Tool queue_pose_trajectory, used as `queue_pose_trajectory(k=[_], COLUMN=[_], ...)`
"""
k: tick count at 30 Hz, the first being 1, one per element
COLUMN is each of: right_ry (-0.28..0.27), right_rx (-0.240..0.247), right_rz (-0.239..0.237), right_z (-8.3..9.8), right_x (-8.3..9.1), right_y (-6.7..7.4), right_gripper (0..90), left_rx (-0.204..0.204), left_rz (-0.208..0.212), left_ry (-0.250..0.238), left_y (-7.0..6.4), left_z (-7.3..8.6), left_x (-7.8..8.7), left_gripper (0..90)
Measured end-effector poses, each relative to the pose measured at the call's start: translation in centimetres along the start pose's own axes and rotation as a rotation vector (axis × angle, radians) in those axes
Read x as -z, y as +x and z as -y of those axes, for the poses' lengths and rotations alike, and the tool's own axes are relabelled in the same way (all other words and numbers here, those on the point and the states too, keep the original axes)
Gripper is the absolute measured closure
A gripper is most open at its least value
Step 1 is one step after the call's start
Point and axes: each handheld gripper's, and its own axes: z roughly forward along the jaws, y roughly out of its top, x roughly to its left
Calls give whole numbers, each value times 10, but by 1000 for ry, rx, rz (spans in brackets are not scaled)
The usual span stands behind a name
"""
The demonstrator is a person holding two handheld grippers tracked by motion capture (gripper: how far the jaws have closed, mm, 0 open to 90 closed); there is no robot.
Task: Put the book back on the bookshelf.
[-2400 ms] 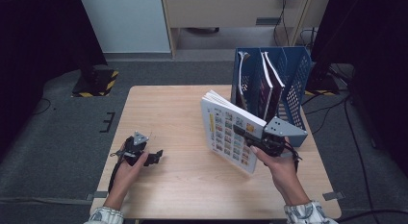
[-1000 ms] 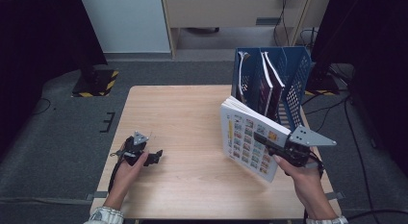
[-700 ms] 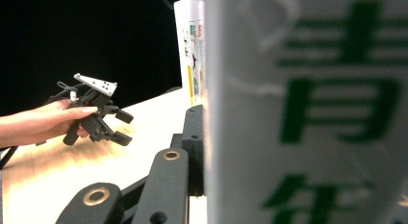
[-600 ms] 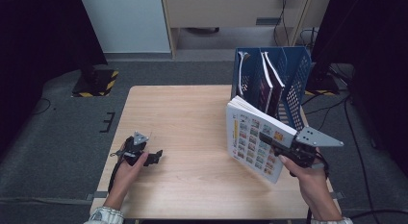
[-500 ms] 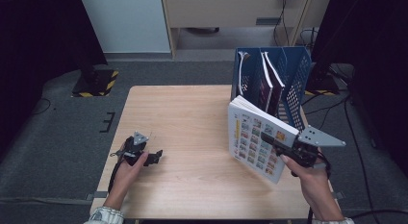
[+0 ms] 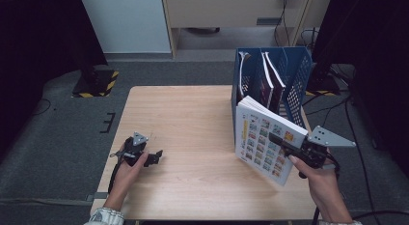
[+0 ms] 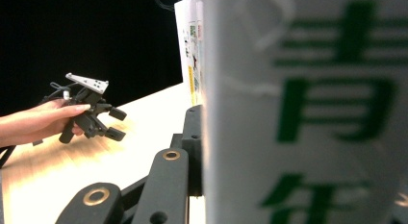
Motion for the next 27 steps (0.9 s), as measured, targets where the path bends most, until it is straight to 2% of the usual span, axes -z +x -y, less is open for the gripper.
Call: queue_pose_trajectory(k=[14,27], right_ry=[-27,-47], right_rx=[-28,-25], right_rz=[44,77], right_z=[-7,-29], right_x=[17,30], right_y=[-11,-15], right_gripper=[738,738], left_rx=[3,4], left_rz=[6,3], left_ry=[-6,-5], left_y=[-1,0], left_z=[0,0], left_x=[0,1], left_gripper=[52,52])
